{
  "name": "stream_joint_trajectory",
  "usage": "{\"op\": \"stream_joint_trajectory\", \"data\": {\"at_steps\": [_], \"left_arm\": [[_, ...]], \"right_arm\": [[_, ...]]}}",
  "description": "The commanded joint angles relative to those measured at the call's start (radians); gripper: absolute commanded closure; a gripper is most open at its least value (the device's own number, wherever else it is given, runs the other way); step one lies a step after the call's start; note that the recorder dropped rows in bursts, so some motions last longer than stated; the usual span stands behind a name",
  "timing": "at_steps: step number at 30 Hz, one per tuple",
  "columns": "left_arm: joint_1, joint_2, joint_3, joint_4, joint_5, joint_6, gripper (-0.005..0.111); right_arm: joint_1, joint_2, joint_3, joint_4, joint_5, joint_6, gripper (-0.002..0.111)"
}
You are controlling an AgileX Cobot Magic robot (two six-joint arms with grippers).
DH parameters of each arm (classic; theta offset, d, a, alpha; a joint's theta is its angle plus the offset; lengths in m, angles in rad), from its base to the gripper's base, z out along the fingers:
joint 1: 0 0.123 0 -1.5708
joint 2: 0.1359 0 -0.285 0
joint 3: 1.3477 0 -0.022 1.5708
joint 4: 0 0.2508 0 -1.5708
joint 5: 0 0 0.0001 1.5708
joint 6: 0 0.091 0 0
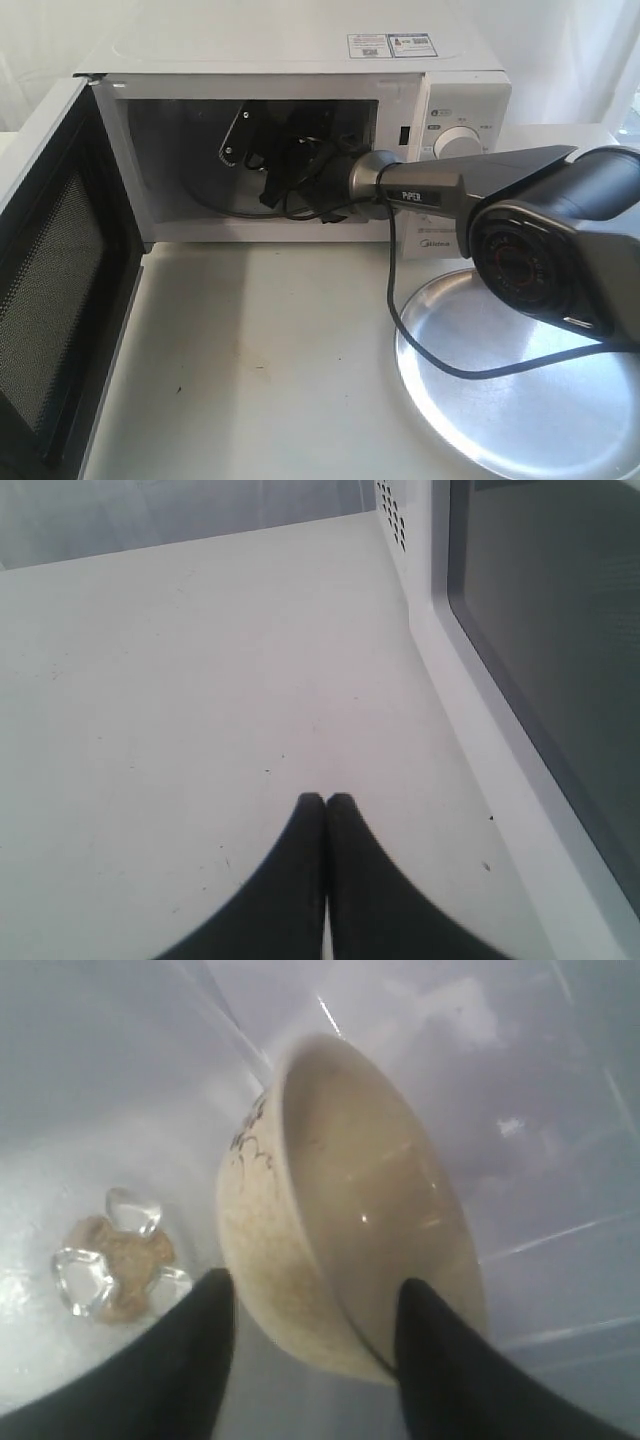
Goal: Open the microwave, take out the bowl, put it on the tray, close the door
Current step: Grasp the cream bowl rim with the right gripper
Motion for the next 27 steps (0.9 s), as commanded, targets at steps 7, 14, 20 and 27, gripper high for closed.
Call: {"op": "stream_joint_trajectory", "data": {"at_steps": [7,14,20,27], "left_arm": [[-0.001,-0.002,-0.001,-0.004,-0.001,-0.007,0.107],[-0.001,-0.002,-0.001,-0.004,-0.001,-0.007,0.107],[-0.001,-0.002,-0.001,-0.004,-0.001,-0.007,0.107],[-0.001,-0.002,-0.001,-0.004,-0.001,-0.007,0.107]], "right_arm": [[-0.002,0.003,-0.006,0.004,-0.057,-0.011,0.108],[-0.002,0.003,-0.006,0.004,-0.057,-0.009,0.108],[0.017,0.003,-0.006,0.006,-0.042,0.020,0.108],[0.102,-0.009,-0.002,0.007,-0.034,-0.005,0.108]]}}
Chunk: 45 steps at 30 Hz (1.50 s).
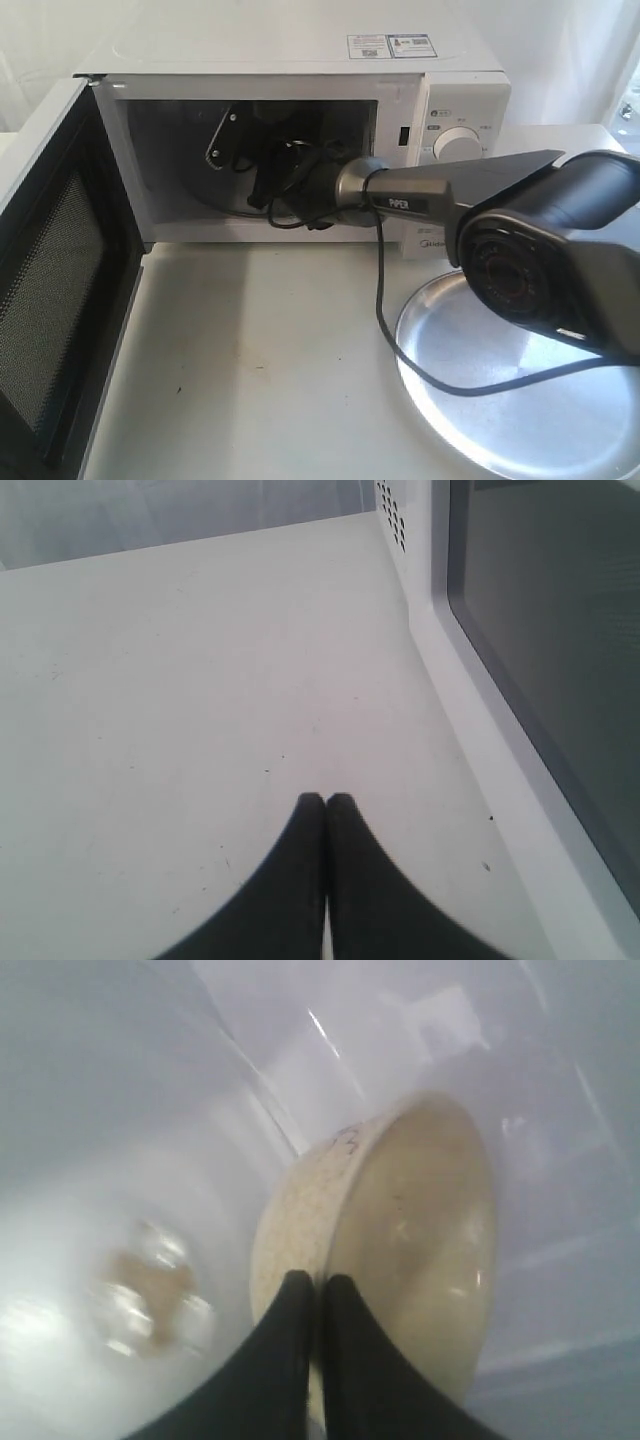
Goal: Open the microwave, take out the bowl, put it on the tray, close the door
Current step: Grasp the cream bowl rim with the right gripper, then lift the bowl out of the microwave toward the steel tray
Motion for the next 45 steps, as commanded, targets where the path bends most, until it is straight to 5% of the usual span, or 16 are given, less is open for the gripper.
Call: {"op": "stream_joint_trajectory", "data": {"at_steps": [1,11,20,30,34,45], "left_arm": [[-0.001,-0.002,-0.001,-0.004,-0.001,-0.007,0.107],[-0.001,-0.002,-0.001,-0.004,-0.001,-0.007,0.107],[-0.001,-0.002,-0.001,-0.004,-0.001,-0.007,0.107],[-0.001,-0.002,-0.001,-0.004,-0.001,-0.007,0.107],[-0.001,-0.002,-0.001,-0.004,-0.001,-0.007,0.107],[-0.001,-0.002,-0.001,-0.004,-0.001,-0.007,0.107]], "right_arm": [[0.075,-0.017,0.003,0.007,0.009,-0.022,0.108],[0.199,-0.124,0.126,0.231,-0.314,-0.239,0.108],[0.282,-0.316,0.383,0.348,-0.372,-0.223,0.108],[0.495,-0.540,0.651,0.543,-0.398,-0.200,0.108],[0.635,-0.598,0.773,0.643,-0.743,-0.196,0.108],[0.723,-0.734,1.167,0.643,-0.782,0.212,0.108]]}}
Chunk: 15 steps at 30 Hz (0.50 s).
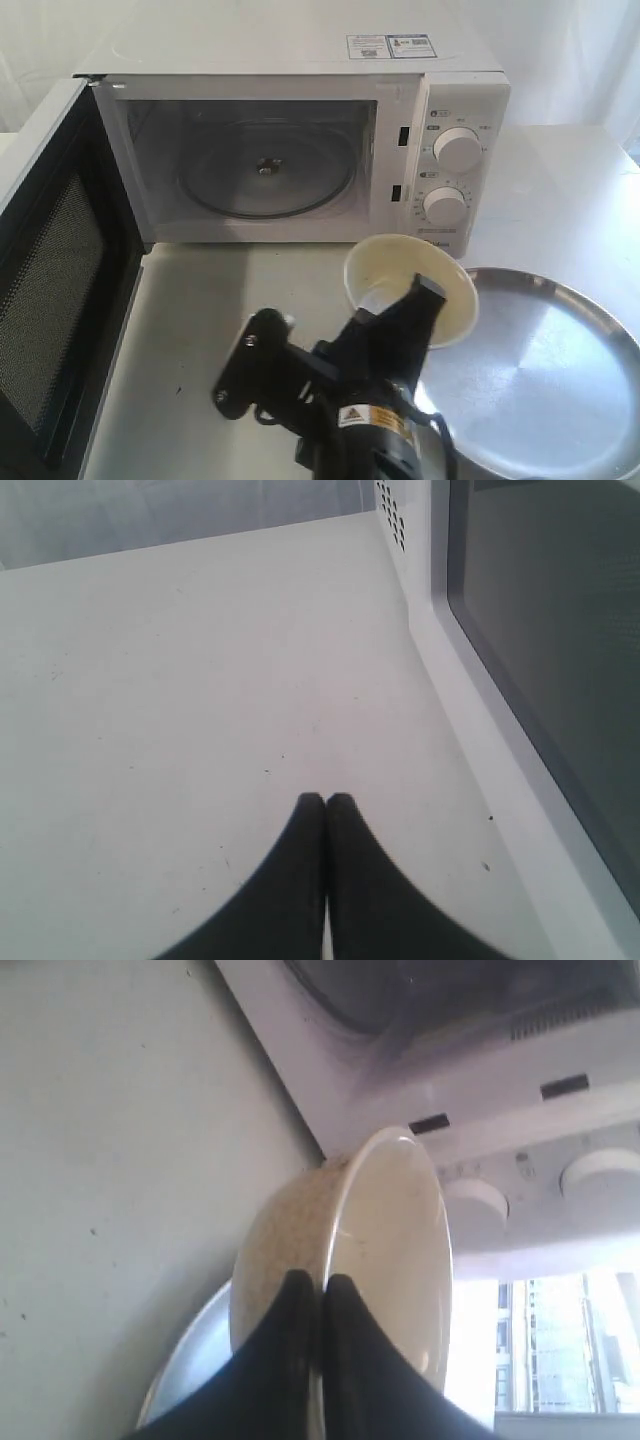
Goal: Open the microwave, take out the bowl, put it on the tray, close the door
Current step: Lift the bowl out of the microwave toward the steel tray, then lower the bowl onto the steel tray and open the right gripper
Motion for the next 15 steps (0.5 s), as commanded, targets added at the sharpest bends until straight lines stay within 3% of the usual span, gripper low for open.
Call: {"op": "stream_joint_trajectory", "data": {"at_steps": [1,5,8,15], "left_arm": [[-0.001,-0.002,-0.001,-0.004,-0.001,-0.007,0.107],[-0.001,-0.002,-0.001,-0.004,-0.001,-0.007,0.107],[-0.001,-0.002,-0.001,-0.004,-0.001,-0.007,0.107],[-0.001,-0.002,-0.001,-0.004,-0.001,-0.007,0.107]], "right_arm": [[0.004,-0.066,0.145,-0.008,-0.032,0.166,0.108],[-0.006,-0.110,0.293,-0.008,-0.032,0.347,0.108],[-0.072,-0.108,0.382,-0.008,0.043,0.444,0.108],[-0.083,-0.108,0.408,-0.045,0.108,0.472,0.108]]}}
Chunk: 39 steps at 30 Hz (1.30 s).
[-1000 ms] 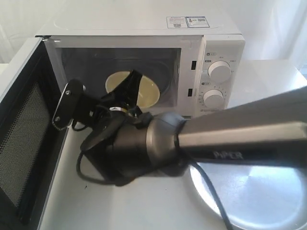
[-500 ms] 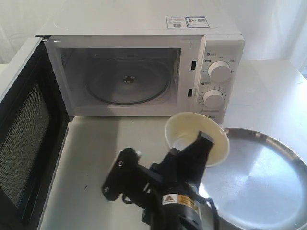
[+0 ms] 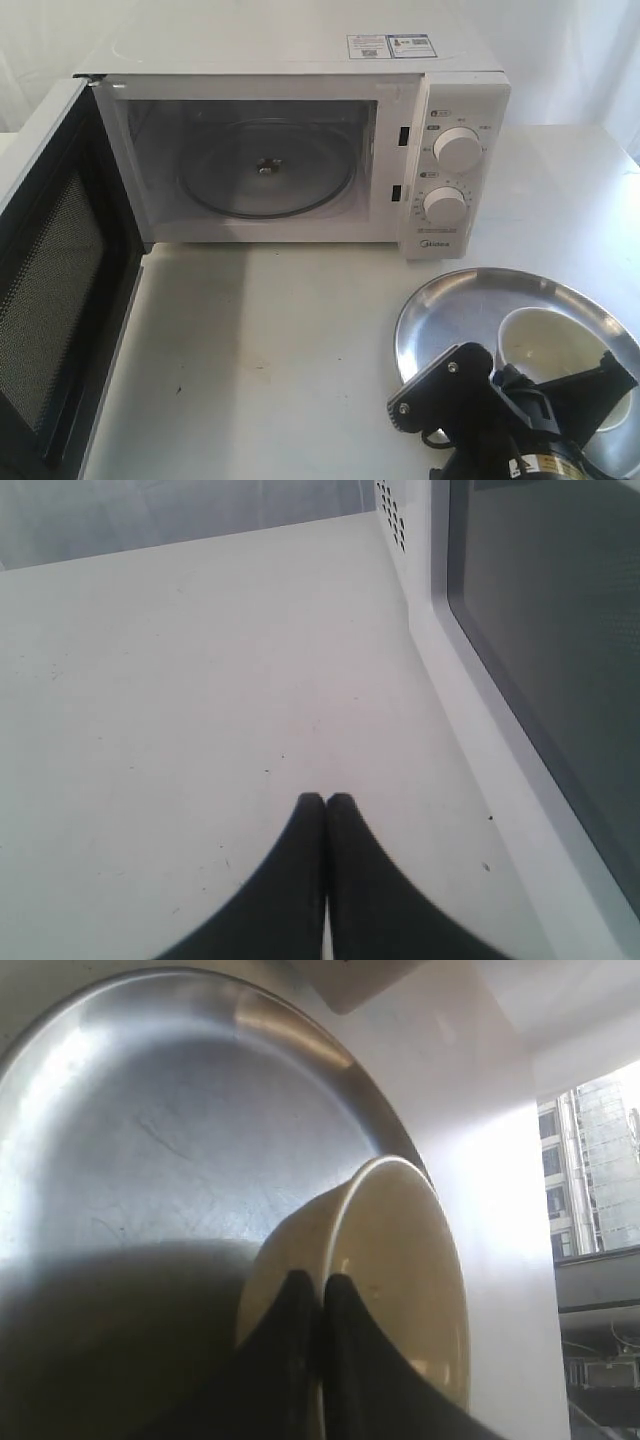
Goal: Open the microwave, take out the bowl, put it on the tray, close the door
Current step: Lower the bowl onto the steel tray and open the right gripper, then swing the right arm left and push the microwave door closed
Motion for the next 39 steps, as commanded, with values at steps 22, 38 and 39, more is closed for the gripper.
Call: {"op": "stream_joint_trajectory", "data": {"at_steps": [22,38,39], "left_arm": [[-0.001,-0.002,-0.001,-0.004,-0.001,-0.007,0.107],[-0.001,-0.002,-0.001,-0.004,-0.001,-0.007,0.107],[-0.001,-0.002,-0.001,-0.004,-0.001,-0.007,0.107]], "right_arm": [[-0.007,-0.006,0.006,-0.106,0.043,0.142,0.100],[0.022,-0.010,-0.002,-0.849,-0.122,0.558,0.092],[0.022,-0.019,-0.029,-0.909,-0.122,0.558,0.107]]}}
